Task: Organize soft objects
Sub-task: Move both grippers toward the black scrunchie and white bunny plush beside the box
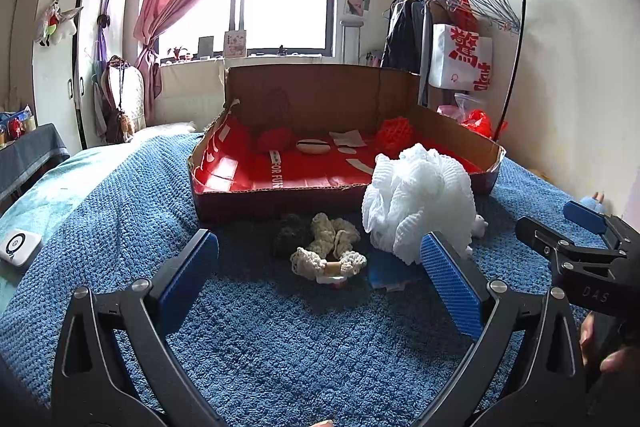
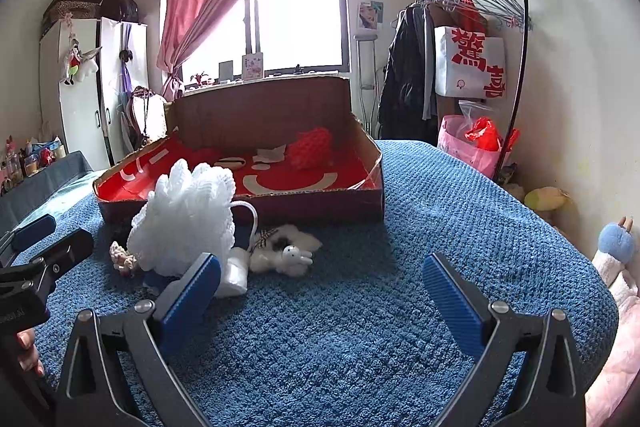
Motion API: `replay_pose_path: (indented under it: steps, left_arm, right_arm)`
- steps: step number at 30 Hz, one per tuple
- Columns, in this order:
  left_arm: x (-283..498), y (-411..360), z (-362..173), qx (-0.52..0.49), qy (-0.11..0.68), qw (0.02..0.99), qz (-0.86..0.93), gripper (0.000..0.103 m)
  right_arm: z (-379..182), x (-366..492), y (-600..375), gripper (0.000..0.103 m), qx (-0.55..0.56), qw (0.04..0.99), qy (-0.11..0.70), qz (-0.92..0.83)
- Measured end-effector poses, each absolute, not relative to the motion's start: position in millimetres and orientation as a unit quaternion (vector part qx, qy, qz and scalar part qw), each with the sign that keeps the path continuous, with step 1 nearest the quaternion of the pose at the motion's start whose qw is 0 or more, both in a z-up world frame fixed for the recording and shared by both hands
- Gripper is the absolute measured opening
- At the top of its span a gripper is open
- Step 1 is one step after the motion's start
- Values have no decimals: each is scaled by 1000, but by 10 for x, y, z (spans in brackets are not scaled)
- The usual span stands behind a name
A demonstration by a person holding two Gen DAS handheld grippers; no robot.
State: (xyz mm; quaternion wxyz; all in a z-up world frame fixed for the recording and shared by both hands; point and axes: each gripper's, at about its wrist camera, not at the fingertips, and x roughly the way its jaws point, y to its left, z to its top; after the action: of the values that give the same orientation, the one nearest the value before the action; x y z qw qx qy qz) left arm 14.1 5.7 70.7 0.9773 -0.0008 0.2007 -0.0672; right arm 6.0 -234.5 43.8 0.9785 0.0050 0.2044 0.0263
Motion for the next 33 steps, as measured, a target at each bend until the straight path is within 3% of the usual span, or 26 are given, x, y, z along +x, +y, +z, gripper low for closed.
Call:
replay_pose_path:
  steps: [33]
  left_arm:
    - [188,-35,543,13,252,965,-71,103]
  right_arm:
    - [197,93,-2244,103,4,968,247,34]
